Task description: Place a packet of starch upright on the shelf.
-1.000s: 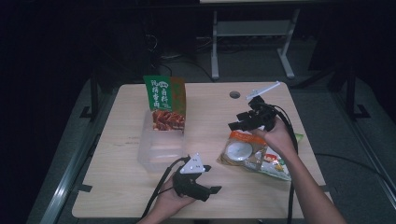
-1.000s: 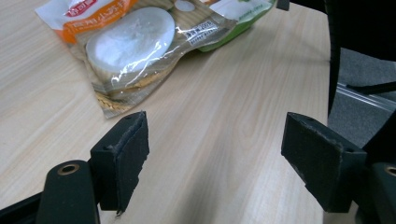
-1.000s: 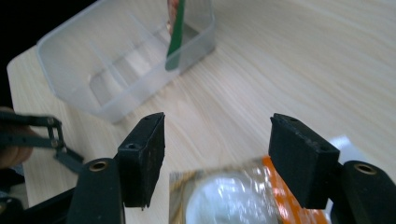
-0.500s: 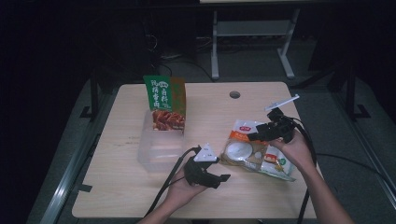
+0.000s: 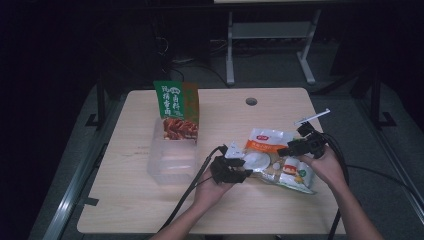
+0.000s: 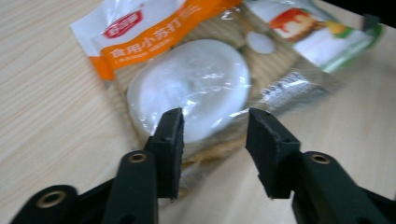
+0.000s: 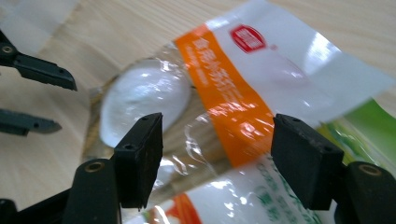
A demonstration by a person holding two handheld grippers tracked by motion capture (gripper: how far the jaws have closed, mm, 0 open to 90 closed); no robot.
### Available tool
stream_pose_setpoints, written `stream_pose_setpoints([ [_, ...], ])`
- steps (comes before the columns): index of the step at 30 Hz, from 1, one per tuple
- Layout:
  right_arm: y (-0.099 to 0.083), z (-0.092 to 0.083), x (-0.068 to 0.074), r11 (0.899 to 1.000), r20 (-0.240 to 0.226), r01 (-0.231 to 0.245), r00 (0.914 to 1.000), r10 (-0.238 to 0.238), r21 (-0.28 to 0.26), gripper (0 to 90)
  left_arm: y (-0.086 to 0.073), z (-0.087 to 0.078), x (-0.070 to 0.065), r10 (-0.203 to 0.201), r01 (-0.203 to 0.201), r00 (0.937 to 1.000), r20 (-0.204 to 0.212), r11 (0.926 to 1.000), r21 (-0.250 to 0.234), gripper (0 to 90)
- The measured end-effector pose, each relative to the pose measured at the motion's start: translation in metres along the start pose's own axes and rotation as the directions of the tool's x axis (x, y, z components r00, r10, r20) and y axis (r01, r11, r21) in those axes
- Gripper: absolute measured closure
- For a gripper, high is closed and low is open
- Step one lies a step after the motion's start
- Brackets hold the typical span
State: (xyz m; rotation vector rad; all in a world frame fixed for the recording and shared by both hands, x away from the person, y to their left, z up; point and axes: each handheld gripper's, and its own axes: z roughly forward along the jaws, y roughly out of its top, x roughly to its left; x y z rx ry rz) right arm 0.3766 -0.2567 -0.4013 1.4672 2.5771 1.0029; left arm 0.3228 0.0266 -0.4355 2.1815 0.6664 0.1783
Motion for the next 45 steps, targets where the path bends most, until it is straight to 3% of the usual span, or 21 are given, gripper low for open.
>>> stream_pose_setpoints([
  [9,-0.011,0.006,-0.021,0.996,0.011,-0.088,0.9961,0.088,0.012,32.5,0.003,0.021,0.005,-0.026,0.026,0.9997,-0.002,0.9978,0.061,62.5],
  [12,-0.012,0.01,-0.024,0.994,0.004,-0.107,0.9943,0.107,0.016,32.4,0.003,0.024,0.004,-0.013,0.013,0.9999,-0.005,0.9978,0.065,62.6],
  [25,-0.003,0.025,-0.021,0.991,-0.022,-0.133,0.9909,0.133,0.019,35.8,0.003,0.024,0.002,0.008,-0.007,0.9999,-0.014,0.9974,0.072,63.3],
  [32,0.002,0.028,-0.017,0.991,-0.065,-0.135,0.9887,0.136,0.016,43.1,0.003,0.024,0.001,0.022,-0.02,0.9995,-0.023,0.9966,0.081,63.2],
  [35,0.004,0.032,-0.017,0.988,-0.108,-0.153,0.9819,0.155,0.032,47.8,0.003,0.025,0.0,0.019,-0.017,0.9995,-0.025,0.9968,0.078,63.1],
  [39,0.006,0.038,-0.016,0.986,-0.118,-0.159,0.9796,0.162,0.042,51.3,0.003,0.025,-0.001,0.023,-0.021,0.9994,-0.027,0.9968,0.077,62.5],
  [45,0.009,0.048,-0.011,0.984,-0.124,-0.158,0.9781,0.167,0.079,67.2,0.003,0.025,-0.001,0.029,-0.026,0.9992,-0.029,0.9965,0.08,62.1],
])
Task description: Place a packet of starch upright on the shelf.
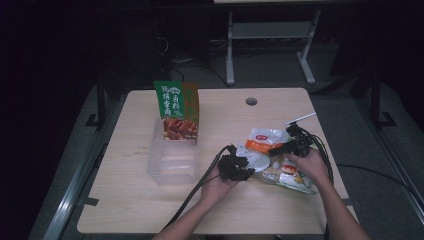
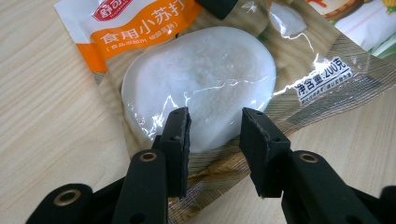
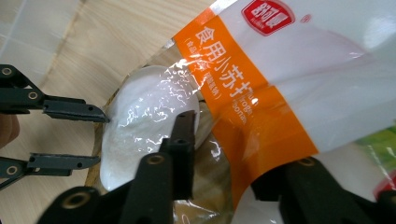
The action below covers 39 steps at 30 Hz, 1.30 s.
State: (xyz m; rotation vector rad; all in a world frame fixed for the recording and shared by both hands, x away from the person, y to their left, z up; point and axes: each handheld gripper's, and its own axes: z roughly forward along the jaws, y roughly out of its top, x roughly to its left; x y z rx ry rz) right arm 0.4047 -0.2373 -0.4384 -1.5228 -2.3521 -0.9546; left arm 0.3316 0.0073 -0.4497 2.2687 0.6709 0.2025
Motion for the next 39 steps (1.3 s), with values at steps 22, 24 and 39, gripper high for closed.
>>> stream_pose_setpoints([
  [22,0.002,-0.007,0.014,0.995,0.002,0.086,0.9963,-0.086,-0.049,89.6,-0.001,-0.012,0.004,-0.031,0.031,0.9992,0.025,0.9994,-0.014,53.4],
  [24,0.003,-0.009,0.017,0.994,0.004,0.096,0.9954,-0.096,-0.059,89.6,-0.001,-0.015,0.004,-0.028,0.029,0.9992,0.029,0.9995,-0.016,53.0],
  [39,0.009,-0.027,0.046,0.964,-0.027,0.215,0.9747,-0.222,-0.16,89.7,-0.012,-0.038,-0.002,0.0,0.003,0.9986,0.053,0.9984,-0.056,49.7],
])
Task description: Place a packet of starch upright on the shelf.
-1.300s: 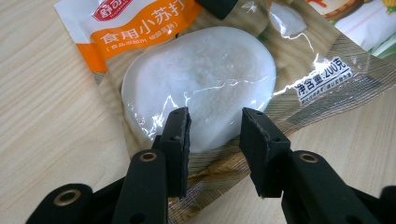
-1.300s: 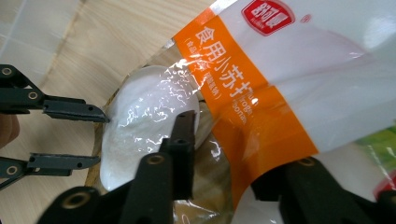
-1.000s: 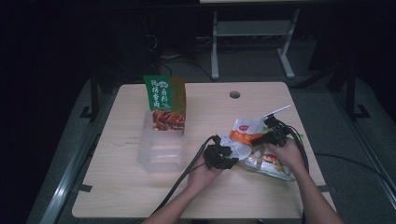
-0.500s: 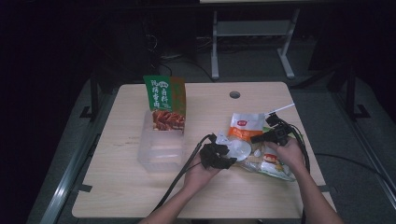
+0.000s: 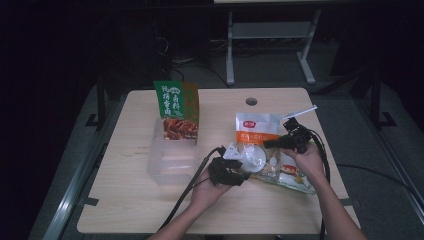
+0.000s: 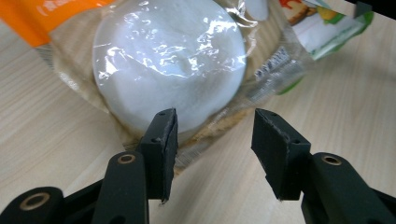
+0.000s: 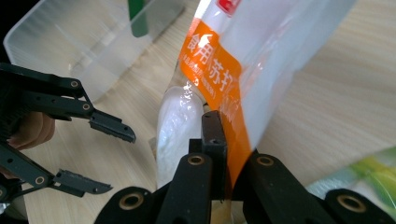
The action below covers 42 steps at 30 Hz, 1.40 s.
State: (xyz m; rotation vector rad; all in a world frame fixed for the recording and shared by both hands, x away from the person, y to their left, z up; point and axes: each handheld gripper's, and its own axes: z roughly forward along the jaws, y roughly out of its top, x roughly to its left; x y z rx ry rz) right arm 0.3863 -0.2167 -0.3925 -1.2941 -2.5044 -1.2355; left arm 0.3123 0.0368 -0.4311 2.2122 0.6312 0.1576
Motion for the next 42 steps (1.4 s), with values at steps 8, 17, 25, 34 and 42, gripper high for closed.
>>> stream_pose_setpoints([
  [8,0.006,-0.004,0.016,0.998,-0.009,0.058,0.9982,-0.059,-0.023,89.8,-0.008,-0.01,-0.005,0.011,-0.011,0.9999,0.008,0.9998,-0.015,44.6],
  [17,0.008,-0.012,0.032,0.992,-0.007,0.115,0.9932,-0.116,-0.057,89.9,-0.014,-0.023,-0.015,0.021,-0.02,0.999,0.04,0.9992,-0.036,36.1],
  [25,0.009,-0.016,0.042,0.982,0.005,0.168,0.9858,-0.168,-0.088,90.0,-0.025,-0.039,-0.023,0.055,-0.051,0.9964,0.065,0.9972,-0.055,34.5],
  [34,0.017,-0.021,0.056,0.974,0.004,0.202,0.9793,-0.202,-0.107,90.0,-0.043,-0.057,-0.031,0.06,-0.054,0.9929,0.102,0.9968,-0.059,32.7],
  [42,0.027,-0.019,0.071,0.964,-0.02,0.241,0.9694,-0.245,-0.115,90.0,-0.058,-0.065,-0.032,0.046,-0.038,0.9926,0.113,0.9971,-0.066,31.8],
])
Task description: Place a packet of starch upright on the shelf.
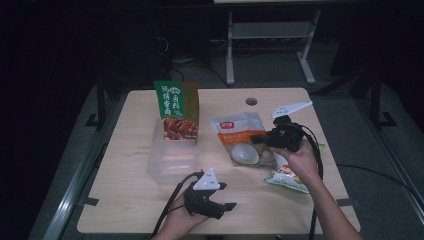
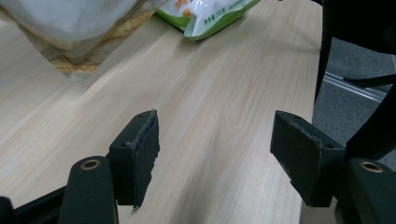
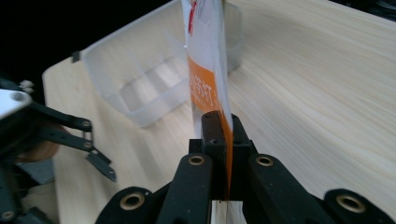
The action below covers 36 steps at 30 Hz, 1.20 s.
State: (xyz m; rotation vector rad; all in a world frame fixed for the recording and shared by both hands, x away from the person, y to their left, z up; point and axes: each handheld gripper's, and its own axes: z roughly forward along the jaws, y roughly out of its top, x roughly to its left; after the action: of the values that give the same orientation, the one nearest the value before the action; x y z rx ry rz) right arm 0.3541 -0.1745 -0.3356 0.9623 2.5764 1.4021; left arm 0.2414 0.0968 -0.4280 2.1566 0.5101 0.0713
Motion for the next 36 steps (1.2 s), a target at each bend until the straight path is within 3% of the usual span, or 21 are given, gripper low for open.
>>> stream_pose_setpoints([
  [18,0.029,0.009,0.016,0.999,-0.05,0.036,0.9981,-0.037,-0.029,90.0,-0.006,-0.002,0.0,0.013,-0.013,0.9999,-0.002,0.9998,-0.018,31.1],
  [26,0.055,0.022,0.027,0.997,-0.087,0.074,0.9933,-0.076,-0.03,90.0,-0.007,-0.001,0.0,0.002,-0.002,1.0,0.003,0.9997,-0.026,31.1],
  [31,0.075,0.033,0.036,0.992,-0.106,0.116,0.9871,-0.119,-0.039,90.0,-0.007,-0.001,0.001,0.021,-0.021,0.9997,0.009,0.9997,-0.012,31.1],
  [36,0.092,0.046,0.04,0.991,-0.131,0.123,0.983,-0.129,-0.047,90.0,-0.007,-0.001,-0.001,0.017,-0.017,0.9997,0.019,0.9996,-0.025,31.1],
])
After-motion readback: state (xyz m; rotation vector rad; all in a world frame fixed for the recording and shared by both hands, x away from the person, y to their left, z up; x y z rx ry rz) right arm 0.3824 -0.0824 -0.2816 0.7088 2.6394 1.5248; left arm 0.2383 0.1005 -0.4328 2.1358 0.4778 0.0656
